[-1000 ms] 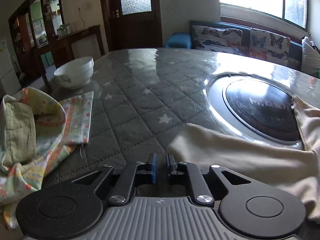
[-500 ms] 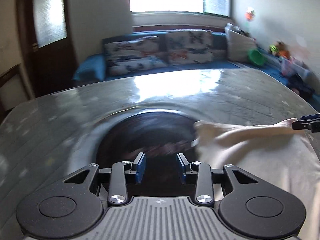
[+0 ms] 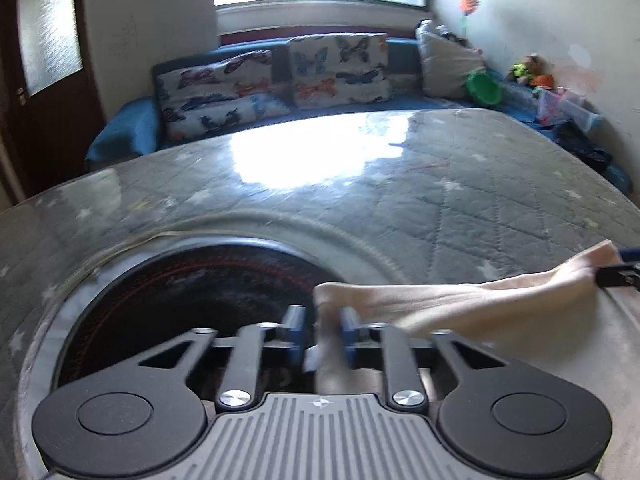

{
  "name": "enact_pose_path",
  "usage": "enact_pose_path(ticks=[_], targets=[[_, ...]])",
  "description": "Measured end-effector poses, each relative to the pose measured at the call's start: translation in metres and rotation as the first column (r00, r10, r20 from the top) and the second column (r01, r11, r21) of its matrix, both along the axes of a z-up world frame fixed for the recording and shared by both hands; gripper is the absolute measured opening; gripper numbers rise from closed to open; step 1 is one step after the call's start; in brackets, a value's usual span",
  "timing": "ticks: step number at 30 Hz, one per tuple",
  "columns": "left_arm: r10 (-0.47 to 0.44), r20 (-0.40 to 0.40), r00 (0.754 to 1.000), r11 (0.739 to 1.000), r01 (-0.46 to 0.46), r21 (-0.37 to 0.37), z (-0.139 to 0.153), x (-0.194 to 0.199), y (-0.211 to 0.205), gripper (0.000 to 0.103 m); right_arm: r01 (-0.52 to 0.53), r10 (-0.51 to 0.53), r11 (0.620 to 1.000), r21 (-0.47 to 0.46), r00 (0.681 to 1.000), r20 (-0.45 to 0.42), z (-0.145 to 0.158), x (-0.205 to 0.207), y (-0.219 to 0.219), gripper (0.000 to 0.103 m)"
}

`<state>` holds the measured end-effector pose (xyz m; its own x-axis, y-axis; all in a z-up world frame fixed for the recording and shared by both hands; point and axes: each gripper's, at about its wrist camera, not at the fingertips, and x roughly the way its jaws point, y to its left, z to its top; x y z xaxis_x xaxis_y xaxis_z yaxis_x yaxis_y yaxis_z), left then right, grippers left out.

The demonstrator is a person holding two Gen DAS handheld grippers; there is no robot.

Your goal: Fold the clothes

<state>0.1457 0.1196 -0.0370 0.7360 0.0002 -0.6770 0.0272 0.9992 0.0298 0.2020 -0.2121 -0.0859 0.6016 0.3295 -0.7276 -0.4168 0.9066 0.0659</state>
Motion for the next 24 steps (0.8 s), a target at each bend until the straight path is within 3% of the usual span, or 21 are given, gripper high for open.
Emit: enact_pose_path(ticks=[1, 8, 11, 14, 16, 21, 24], targets=[[-0.006, 0.01, 1.0, 1.0, 0.006, 0.006, 0.0, 0.0, -0.001, 0.006, -0.01, 0.01, 1.0, 0.006, 1.0, 0.005, 0.0, 0.002, 0.002, 0.015], [0.077, 0.119, 0.99, 0.995, -0.083, 0.048, 0.015, -0.01, 0.022, 0.005, -0.046, 0.043, 0.999, 0.016, 0.993, 0.113, 0.008, 0.011, 0.031, 0.012], [0.106, 0.136, 0.985, 0.988, -0.12, 0.098, 0.012, -0.007, 0.03, 0.006, -0.042, 0.041, 0.999, 0.005, 0.994, 0.105, 0.001, 0.026, 0.05, 0.021], [0.132, 0.077, 0.988, 0.985, -0.14, 0.103, 0.002, 0.002, 0.038, 0.009, -0.045, 0.046, 0.999, -0.01, 0.992, 0.116, -0.001, 0.032, 0.066, 0.023], [0.132, 0.06, 0.989, 0.986, -0.137, 0.098, -0.004, 0.006, 0.042, 0.012, -0.061, 0.062, 0.998, -0.015, 0.99, 0.129, 0.003, 0.03, 0.071, 0.035], [0.141, 0.054, 0.989, 0.983, -0.146, 0.109, -0.004, 0.008, 0.044, 0.024, -0.15, 0.15, 0.989, 0.001, 0.984, 0.099, 0.017, 0.015, 0.071, 0.039], [0.141, 0.06, 0.988, 0.983, -0.147, 0.112, 0.002, 0.001, 0.043, 0.025, -0.192, 0.192, 0.981, 0.001, 0.979, 0.069, 0.023, -0.004, 0.06, 0.039]])
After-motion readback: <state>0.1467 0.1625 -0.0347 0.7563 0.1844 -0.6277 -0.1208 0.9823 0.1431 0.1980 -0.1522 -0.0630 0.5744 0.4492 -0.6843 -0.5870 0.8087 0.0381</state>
